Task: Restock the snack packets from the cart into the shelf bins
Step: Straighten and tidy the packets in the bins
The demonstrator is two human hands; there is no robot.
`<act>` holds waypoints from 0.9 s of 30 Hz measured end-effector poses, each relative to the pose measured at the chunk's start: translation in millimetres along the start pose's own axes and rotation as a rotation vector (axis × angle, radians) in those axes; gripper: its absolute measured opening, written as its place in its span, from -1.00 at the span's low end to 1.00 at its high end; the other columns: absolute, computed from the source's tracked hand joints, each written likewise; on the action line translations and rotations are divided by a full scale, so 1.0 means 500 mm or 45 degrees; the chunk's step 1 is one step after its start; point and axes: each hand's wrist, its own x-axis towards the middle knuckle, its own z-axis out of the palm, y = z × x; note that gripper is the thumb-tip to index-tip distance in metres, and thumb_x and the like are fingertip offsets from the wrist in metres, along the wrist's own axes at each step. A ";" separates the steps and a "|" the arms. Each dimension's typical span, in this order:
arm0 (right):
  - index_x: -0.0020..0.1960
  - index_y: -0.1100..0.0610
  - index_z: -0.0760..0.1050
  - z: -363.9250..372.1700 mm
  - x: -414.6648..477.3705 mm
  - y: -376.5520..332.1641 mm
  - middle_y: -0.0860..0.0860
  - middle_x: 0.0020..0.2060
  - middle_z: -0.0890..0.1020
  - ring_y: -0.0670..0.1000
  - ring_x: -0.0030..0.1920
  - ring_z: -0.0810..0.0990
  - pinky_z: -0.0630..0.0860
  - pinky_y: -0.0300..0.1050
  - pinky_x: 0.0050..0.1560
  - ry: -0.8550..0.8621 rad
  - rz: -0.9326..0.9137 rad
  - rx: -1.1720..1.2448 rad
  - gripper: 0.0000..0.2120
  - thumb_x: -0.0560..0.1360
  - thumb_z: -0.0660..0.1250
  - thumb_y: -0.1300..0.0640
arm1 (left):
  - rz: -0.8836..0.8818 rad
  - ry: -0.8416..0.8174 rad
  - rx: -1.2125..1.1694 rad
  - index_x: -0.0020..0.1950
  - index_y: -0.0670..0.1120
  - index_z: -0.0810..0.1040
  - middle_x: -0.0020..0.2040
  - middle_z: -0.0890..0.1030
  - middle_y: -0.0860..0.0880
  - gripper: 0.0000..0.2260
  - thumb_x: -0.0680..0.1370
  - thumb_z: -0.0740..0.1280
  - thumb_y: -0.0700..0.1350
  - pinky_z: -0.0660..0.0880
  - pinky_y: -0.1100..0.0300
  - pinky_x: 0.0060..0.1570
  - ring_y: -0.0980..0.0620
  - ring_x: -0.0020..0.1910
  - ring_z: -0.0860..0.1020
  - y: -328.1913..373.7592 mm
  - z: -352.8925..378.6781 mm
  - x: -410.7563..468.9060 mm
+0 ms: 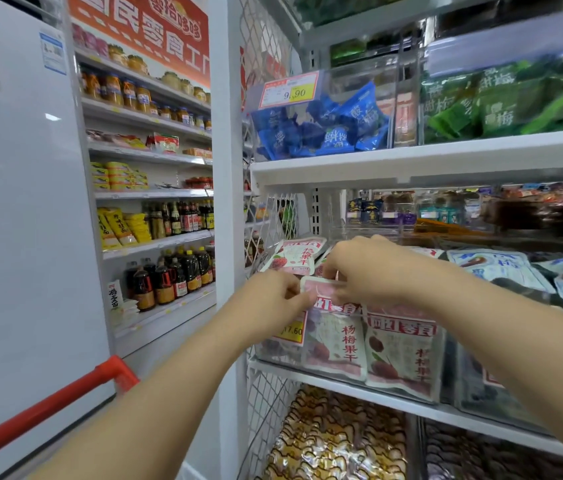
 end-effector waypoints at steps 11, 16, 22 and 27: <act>-0.19 0.10 0.48 -0.024 0.013 -0.004 0.01 -0.26 0.58 0.02 -0.28 0.51 0.45 -0.04 -0.26 -0.371 -0.011 -0.069 -0.80 0.53 0.39 0.02 | 0.117 0.125 -0.146 -0.29 0.02 0.46 -0.44 0.48 0.05 -0.63 0.63 0.24 0.17 0.29 0.10 -0.26 0.10 -0.39 0.45 -0.019 0.027 -0.009; -0.21 0.06 0.48 -0.013 0.030 -0.007 -0.03 -0.31 0.57 0.01 -0.26 0.56 0.56 0.07 -0.13 -0.488 -0.027 -0.158 -0.81 0.48 0.39 0.00 | 0.256 -0.071 -0.070 -0.30 -0.09 0.43 -0.37 0.50 -0.04 -0.57 0.67 0.18 0.13 0.27 0.11 -0.33 -0.01 -0.35 0.46 -0.022 0.010 -0.002; -0.14 0.05 0.43 -0.011 0.025 -0.019 0.01 -0.17 0.59 0.07 -0.09 0.54 0.26 -0.10 -0.13 -0.468 0.044 -0.083 -0.83 0.57 0.24 -0.01 | 0.237 -0.240 0.059 -0.24 -0.07 0.47 -0.28 0.57 -0.02 -0.60 0.64 0.18 0.18 0.23 0.10 -0.30 -0.03 -0.21 0.53 -0.022 -0.020 0.007; -0.05 -0.08 0.39 -0.022 -0.001 -0.032 -0.01 -0.06 0.63 0.10 0.06 0.56 0.29 0.05 0.11 -0.414 0.185 0.029 -0.76 0.64 0.10 -0.21 | 0.191 -0.305 0.018 -0.14 0.04 0.45 -0.22 0.55 0.06 -0.74 0.66 0.17 0.14 0.34 0.13 -0.29 0.00 -0.19 0.55 -0.017 -0.025 -0.012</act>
